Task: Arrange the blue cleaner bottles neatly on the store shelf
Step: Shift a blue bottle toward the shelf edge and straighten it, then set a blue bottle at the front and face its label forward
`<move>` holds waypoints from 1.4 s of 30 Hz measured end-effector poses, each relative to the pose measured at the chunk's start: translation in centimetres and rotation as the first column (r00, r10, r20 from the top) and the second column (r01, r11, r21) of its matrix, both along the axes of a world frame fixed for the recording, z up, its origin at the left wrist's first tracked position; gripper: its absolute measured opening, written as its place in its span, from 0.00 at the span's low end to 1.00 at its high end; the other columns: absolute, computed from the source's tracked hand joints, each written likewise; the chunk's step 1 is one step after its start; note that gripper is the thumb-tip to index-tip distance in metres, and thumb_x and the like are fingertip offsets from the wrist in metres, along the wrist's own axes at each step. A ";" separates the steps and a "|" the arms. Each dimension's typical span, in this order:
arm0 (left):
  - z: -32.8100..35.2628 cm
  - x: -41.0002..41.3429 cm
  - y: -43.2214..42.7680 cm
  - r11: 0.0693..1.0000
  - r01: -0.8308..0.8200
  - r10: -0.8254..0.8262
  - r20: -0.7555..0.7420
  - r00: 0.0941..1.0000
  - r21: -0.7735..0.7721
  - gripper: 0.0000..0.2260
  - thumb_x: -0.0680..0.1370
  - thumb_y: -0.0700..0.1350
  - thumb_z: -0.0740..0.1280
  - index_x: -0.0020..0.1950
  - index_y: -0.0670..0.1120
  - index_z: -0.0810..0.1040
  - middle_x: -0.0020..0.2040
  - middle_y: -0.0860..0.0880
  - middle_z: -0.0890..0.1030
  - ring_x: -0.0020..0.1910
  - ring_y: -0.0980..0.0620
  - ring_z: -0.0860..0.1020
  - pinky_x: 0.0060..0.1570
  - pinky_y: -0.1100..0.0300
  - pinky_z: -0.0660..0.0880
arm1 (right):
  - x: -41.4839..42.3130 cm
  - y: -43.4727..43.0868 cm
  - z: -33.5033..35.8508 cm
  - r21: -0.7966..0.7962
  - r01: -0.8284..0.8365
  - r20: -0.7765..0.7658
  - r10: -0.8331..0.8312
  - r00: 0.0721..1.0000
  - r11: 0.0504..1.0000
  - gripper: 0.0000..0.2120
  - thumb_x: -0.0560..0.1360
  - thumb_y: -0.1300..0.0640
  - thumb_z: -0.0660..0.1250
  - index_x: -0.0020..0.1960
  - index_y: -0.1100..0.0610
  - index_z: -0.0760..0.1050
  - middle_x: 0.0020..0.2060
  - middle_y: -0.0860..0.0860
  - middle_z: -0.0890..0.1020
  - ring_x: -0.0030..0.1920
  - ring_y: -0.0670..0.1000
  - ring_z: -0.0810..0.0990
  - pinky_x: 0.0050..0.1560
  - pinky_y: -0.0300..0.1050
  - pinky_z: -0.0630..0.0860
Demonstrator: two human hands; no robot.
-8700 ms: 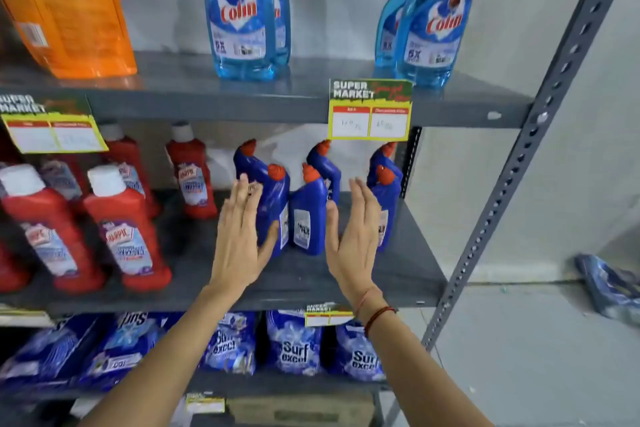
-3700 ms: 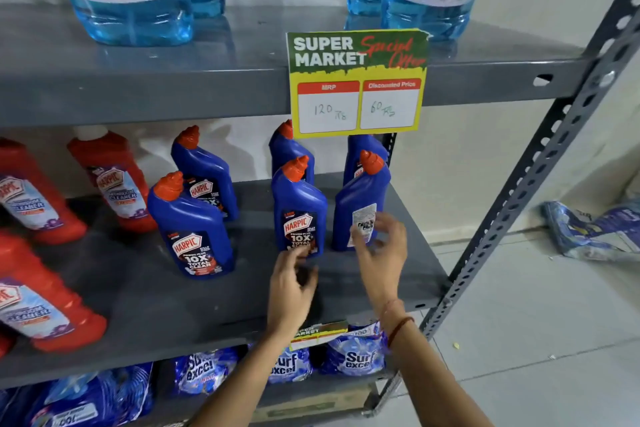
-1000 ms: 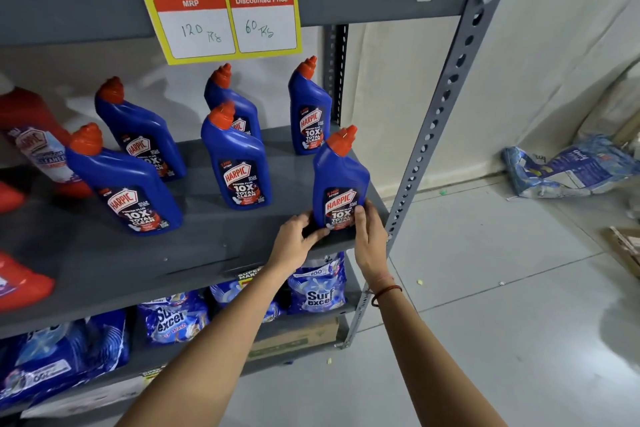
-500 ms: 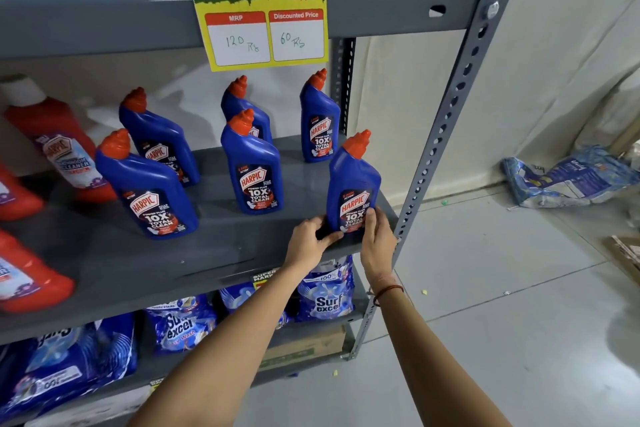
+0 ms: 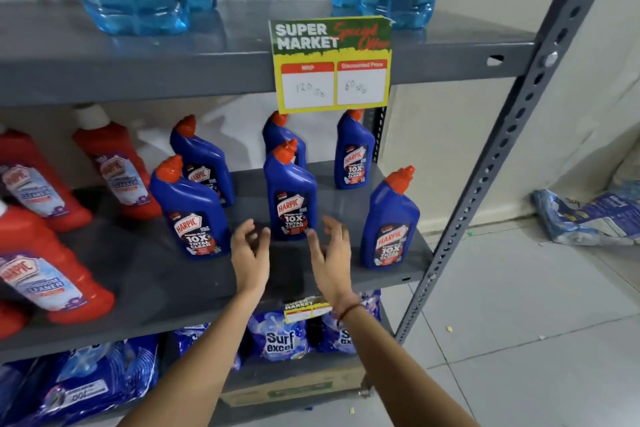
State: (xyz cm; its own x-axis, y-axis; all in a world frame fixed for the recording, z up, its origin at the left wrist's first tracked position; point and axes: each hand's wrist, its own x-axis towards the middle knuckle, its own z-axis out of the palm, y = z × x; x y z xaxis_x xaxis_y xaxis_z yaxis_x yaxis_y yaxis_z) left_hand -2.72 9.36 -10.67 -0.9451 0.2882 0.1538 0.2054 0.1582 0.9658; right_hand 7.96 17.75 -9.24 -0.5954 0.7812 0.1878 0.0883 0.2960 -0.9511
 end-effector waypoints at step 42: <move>-1.6 3.7 -4.2 0.957 0.213 -0.245 -0.153 0.957 -0.196 0.20 0.71 0.46 0.72 0.60 0.42 0.74 0.55 0.46 0.79 0.52 0.54 0.76 0.49 0.69 0.70 | 2.5 -2.7 -4.7 0.020 0.039 -0.073 -0.038 0.997 0.999 0.22 0.74 0.50 0.68 0.65 0.54 0.68 0.58 0.51 0.74 0.58 0.49 0.75 0.58 0.38 0.73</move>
